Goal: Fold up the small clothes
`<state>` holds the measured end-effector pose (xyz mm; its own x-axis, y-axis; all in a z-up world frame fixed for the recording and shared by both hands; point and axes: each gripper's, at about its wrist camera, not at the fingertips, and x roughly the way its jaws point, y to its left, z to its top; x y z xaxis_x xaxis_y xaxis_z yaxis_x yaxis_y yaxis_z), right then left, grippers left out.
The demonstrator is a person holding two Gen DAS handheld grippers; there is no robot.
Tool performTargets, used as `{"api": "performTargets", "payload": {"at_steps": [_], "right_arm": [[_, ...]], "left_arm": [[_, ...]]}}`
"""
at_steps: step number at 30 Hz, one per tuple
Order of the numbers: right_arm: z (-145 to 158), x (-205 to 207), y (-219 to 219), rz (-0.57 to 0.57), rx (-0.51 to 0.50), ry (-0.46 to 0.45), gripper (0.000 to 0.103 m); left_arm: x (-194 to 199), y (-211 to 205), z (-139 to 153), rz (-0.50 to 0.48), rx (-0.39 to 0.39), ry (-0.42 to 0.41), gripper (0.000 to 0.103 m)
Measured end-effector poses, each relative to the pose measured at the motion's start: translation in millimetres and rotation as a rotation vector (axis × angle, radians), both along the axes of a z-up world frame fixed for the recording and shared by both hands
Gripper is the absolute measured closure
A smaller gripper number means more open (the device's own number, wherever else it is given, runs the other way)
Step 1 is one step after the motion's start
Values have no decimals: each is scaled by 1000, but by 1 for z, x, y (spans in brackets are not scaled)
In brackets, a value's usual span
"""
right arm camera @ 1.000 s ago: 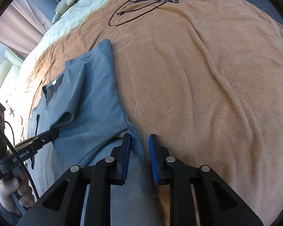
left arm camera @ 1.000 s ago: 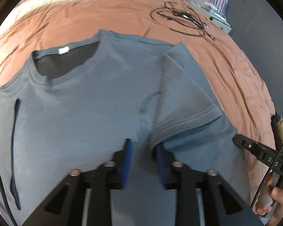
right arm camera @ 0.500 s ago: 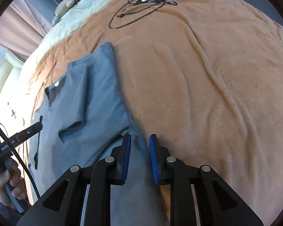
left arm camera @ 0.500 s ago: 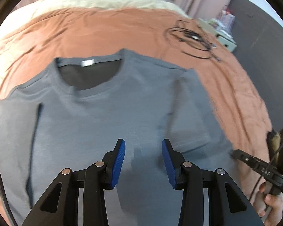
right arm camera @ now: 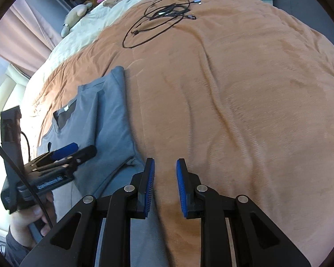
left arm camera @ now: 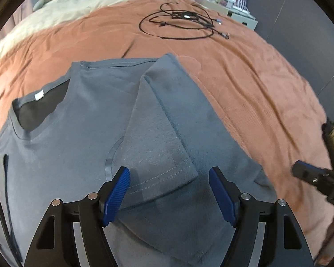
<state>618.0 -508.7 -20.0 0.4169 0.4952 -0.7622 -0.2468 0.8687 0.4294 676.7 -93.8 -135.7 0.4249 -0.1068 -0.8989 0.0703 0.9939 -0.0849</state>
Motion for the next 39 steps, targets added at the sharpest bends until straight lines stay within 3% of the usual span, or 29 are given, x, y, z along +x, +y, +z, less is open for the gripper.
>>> {"api": "performTargets", "payload": {"at_steps": [1,2,4,6,15,17,19,20,21,31,39], "right_arm": [[1,0,1,2,1,-2,86],[3,0,3,8,3,-4,86],[4,1,8,21,2,-8,86],[7,3,14,35,-1,-13,86],[17,28,53,84,-45,-50,85],[18,35,63,90,-54,-55,69],[20,43,74,100,-60,-73,55],[21,46,78,105,-64,-82,54],[22,49,86,124,-77,-100,54],[9,84,147,283,-232,-225,55],[-3,115,184,346,-313,-283,63]], "left_arm": [[0,1,-1,9,17,-1,50],[1,3,-1,17,24,3,58],[3,15,-2,38,-12,24,88],[4,26,2,55,-19,19,92],[5,93,25,171,1,-21,90],[4,108,26,204,-5,-16,84],[4,119,26,222,-36,-20,65],[3,125,26,230,-48,-26,59],[2,130,26,238,-51,-38,55],[0,164,11,232,-54,-17,55],[2,175,-13,217,-79,11,55]]}}
